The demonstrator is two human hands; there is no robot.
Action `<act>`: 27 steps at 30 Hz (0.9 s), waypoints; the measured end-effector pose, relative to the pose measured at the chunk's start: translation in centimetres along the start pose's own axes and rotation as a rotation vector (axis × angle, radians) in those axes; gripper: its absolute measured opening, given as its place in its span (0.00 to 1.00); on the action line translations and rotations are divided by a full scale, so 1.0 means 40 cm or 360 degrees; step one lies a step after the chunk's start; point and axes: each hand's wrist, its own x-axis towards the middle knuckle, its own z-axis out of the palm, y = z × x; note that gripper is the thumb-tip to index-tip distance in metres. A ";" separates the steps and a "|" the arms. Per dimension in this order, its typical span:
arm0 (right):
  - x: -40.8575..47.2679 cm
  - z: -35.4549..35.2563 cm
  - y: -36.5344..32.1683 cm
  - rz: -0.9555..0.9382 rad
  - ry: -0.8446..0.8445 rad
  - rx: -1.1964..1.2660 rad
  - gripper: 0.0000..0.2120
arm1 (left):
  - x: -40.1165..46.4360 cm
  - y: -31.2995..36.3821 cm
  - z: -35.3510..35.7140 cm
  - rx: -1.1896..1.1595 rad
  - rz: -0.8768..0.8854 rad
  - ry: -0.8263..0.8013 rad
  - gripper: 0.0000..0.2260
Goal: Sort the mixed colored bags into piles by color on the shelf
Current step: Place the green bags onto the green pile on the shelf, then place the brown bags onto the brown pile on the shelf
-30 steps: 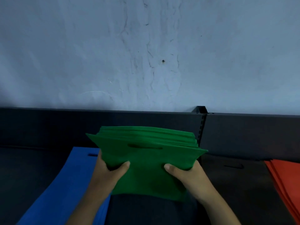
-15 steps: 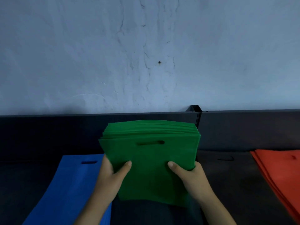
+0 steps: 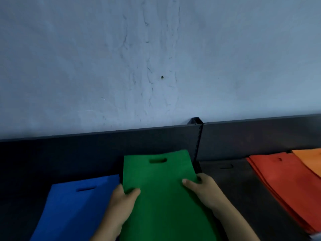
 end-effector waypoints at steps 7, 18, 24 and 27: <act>-0.016 0.033 0.108 0.0228 -0.0078 -0.0143 0.17 | 0.074 -0.118 0.044 0.0070 -0.0195 0.0027 0.13; 0.036 -0.117 0.115 -0.0006 0.0124 -0.0238 0.21 | 0.015 -0.077 0.165 0.0863 0.0574 0.0321 0.29; 0.133 -0.439 0.154 0.0007 0.0230 -0.0588 0.08 | -0.021 -0.008 0.424 0.0465 0.0435 -0.0032 0.18; 0.161 -0.536 0.197 0.0058 0.0008 -0.0720 0.07 | -0.023 0.021 0.551 0.0419 0.0212 -0.0151 0.23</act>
